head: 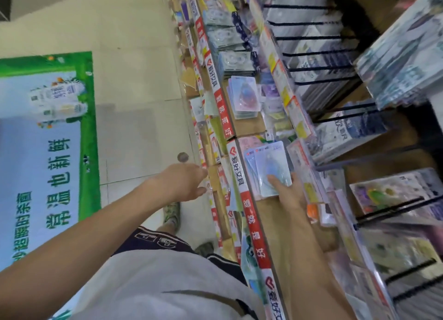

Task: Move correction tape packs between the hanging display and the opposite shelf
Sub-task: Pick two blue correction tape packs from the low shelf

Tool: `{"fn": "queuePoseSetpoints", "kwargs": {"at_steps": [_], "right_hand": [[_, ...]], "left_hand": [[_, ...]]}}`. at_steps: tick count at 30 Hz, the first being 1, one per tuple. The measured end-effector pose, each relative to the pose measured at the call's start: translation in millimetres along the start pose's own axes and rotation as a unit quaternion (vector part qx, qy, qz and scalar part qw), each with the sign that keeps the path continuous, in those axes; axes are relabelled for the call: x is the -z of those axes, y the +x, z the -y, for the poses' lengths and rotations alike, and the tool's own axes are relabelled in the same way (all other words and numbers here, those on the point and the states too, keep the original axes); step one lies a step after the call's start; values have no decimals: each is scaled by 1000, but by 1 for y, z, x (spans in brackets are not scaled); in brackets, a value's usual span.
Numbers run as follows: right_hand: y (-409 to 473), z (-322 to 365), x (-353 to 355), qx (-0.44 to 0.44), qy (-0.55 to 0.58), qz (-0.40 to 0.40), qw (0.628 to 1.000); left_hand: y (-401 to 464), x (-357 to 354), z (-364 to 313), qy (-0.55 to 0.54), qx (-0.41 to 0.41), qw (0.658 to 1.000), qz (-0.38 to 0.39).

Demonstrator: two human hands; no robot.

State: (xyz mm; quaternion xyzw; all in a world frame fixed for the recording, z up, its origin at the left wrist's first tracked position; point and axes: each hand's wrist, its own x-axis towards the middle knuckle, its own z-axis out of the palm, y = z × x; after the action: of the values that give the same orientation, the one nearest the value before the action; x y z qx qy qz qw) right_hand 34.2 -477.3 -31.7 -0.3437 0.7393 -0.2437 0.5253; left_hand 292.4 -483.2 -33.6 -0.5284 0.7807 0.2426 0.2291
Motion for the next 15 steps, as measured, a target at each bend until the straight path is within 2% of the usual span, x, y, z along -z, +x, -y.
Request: {"fn": "queuePoseSetpoints", "kwargs": {"at_steps": [7,10,15], "right_hand": [[1,-20,1,-14,61,4,998],[8,-28,0,-11,65,-12,998],[9,-41,1,24,77,-55,995]], "left_hand": [[39,-6,-15,-35,-64,997,11],[58,-12,-19,-58,-63,996,3],[87,-23,-27,-168,-28,985,-8]]}}
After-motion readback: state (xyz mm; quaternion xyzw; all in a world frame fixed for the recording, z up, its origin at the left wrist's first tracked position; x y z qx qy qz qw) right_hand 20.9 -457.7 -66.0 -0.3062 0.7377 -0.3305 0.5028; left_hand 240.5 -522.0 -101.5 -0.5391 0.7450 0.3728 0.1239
